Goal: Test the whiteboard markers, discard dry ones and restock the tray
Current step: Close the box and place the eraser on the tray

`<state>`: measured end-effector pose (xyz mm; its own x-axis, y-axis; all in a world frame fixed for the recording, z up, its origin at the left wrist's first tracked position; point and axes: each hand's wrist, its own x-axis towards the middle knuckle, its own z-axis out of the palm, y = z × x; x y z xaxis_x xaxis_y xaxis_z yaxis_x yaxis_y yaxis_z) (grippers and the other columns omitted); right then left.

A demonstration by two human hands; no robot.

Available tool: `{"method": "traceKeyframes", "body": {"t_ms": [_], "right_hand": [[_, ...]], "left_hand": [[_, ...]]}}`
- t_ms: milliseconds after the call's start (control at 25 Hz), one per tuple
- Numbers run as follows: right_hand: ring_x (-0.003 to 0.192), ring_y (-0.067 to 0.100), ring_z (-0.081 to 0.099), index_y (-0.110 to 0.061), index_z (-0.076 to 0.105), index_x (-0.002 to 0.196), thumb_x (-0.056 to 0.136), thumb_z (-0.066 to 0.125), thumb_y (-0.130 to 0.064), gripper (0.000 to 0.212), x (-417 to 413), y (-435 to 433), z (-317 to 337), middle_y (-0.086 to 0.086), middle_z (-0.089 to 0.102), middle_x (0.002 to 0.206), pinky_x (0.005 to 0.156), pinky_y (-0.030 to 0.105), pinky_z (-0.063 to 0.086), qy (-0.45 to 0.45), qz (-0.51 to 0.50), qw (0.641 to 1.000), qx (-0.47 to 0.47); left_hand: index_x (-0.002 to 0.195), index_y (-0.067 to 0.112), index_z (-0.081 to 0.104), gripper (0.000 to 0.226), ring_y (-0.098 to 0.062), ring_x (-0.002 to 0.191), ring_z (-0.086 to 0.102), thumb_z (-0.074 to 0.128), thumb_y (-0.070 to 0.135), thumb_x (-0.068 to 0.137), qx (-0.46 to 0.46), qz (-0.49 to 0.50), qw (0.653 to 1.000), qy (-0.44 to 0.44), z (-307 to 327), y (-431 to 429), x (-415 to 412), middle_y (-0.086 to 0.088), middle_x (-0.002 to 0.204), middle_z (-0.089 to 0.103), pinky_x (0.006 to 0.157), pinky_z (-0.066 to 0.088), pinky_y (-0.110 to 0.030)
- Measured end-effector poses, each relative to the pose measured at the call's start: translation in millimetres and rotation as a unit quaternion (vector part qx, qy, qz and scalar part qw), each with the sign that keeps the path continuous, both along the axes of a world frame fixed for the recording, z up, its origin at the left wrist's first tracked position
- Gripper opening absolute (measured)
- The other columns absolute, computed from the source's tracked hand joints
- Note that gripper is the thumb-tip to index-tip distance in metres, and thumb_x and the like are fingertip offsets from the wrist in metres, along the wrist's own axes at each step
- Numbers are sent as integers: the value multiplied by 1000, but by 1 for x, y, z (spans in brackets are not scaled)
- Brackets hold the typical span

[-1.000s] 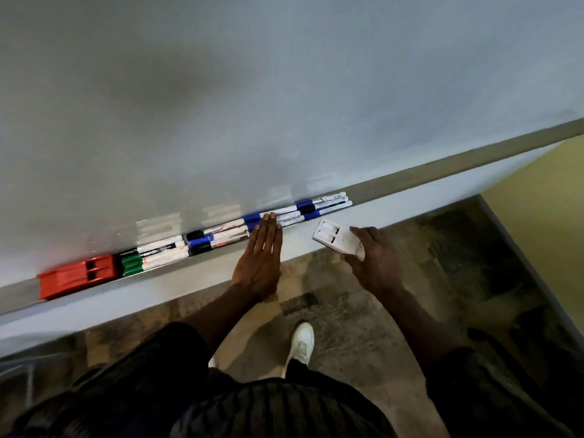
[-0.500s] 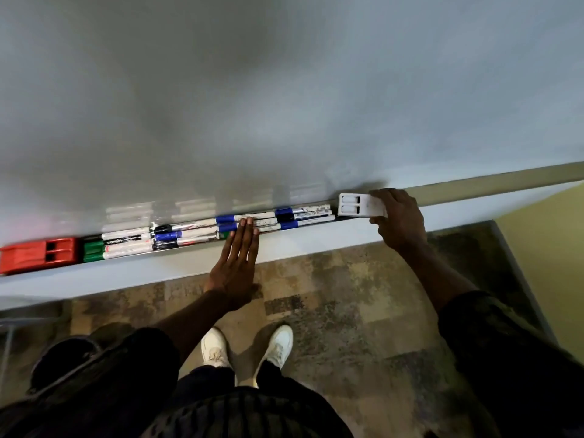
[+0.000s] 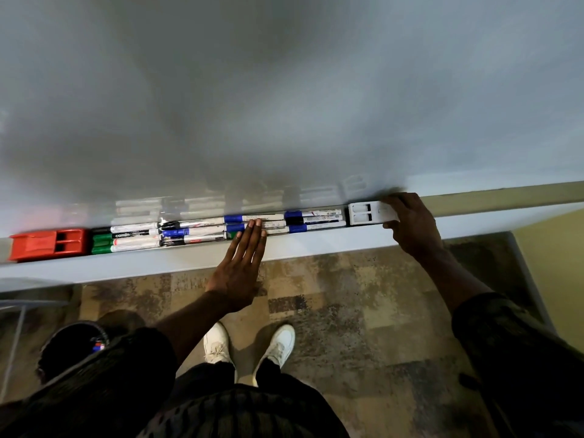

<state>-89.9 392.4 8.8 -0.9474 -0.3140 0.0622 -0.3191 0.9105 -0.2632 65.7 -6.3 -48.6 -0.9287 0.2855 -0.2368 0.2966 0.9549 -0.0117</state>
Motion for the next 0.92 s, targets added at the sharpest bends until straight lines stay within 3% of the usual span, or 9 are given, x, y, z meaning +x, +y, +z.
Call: {"method": "traceKeyframes", "body": {"t_ms": [120, 320, 440, 920], "right_hand": [[127, 35, 54, -11, 65, 136, 70, 88, 4, 72, -1, -2, 0, 13, 63, 135, 89, 47, 59, 6, 6, 1000, -2], [128, 34, 49, -23, 65, 136, 74, 88, -4, 69, 1, -6, 0, 13, 51, 135, 69, 50, 62, 13, -17, 1000, 9], [123, 36, 52, -22, 65, 136, 72, 90, -1, 72, -1, -6, -3, 15, 54, 132, 75, 48, 61, 27, -3, 999, 20], [125, 31, 48, -16, 62, 135, 75, 87, -3, 66, 4, -10, -3, 10, 55, 133, 57, 46, 60, 38, 10, 998, 44]], "left_hand": [[164, -3, -21, 134, -42, 161, -29, 68, 65, 91, -6, -1, 1000, -8, 1, 1, -1, -26, 171, -33, 135, -2, -56], [163, -2, -25, 131, -40, 159, -34, 66, 63, 94, -3, 8, 1000, -17, 3, 1, -2, -24, 169, -37, 133, -9, -54], [163, -1, -25, 131, -40, 159, -35, 66, 64, 94, 3, 7, 1000, -21, 2, 0, -2, -24, 169, -38, 132, -14, -53], [167, -3, -10, 138, -41, 162, -24, 82, 53, 81, 3, 7, 1000, -3, 2, -1, -1, -26, 175, -22, 130, -20, -49]]}}
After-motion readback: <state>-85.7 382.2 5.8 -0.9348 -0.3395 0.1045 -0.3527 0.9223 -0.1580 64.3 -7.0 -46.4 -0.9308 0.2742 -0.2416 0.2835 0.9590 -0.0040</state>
